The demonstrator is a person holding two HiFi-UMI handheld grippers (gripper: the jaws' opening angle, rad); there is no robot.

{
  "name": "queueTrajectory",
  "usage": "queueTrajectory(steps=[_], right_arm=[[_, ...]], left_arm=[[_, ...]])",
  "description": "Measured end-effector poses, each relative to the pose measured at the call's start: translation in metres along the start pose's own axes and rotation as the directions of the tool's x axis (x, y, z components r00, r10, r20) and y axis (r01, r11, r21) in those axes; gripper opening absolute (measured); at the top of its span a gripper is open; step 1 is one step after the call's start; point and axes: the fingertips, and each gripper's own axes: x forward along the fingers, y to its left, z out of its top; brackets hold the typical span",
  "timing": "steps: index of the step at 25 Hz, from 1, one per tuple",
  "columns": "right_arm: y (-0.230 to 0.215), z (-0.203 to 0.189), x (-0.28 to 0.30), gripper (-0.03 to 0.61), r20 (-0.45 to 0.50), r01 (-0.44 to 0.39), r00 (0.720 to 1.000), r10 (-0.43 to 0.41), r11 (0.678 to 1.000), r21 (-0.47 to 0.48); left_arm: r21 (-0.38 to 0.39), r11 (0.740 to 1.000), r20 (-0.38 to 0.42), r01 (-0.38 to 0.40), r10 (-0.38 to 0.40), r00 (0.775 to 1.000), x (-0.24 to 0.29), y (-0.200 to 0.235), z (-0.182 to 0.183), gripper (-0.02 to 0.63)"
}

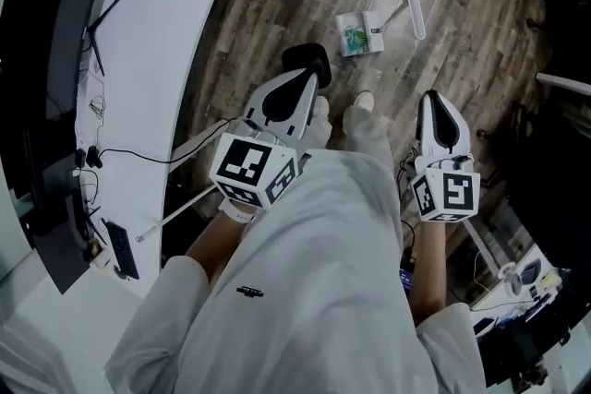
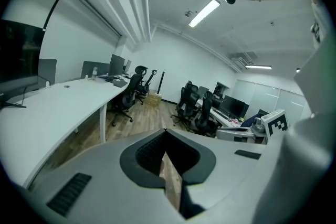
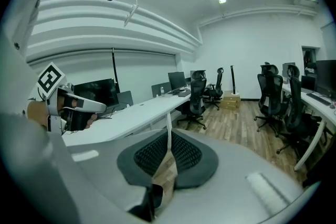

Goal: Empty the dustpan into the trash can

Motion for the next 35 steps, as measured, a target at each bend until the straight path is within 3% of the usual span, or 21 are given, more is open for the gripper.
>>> queueTrajectory(steps=[7,16,24,35], right_arm=[[-0.05,-0.012,0.042,0.102,-0.036,-0.038,0.999,0.037,0.999,-0.01],[-0.098,-0.053,0.136,0.209,-0.168,-0.064,0.984,0.065,0.998,0.007],[-0.121,-0.099,0.216,0.259,-0.275,-0.035,0.961,0.016,0.997,-0.062],[-0.136,-0.134,0.273,0.262,-0.36,-0.018,0.933,-0.017,0.996,-0.093]], left_arm=[[-0.017,0.998,-0.041,-0.06,0.06,0.997,0.039,-0.011,-0.011,0.006],[-0.055,0.986,-0.098,-0.156,0.15,0.984,0.095,0.012,-0.027,0.006],[-0.075,0.974,-0.118,-0.214,0.205,0.972,0.132,0.042,-0.044,0.006],[-0.147,0.95,-0.166,-0.275,0.25,0.954,0.152,0.072,-0.089,0.006]])
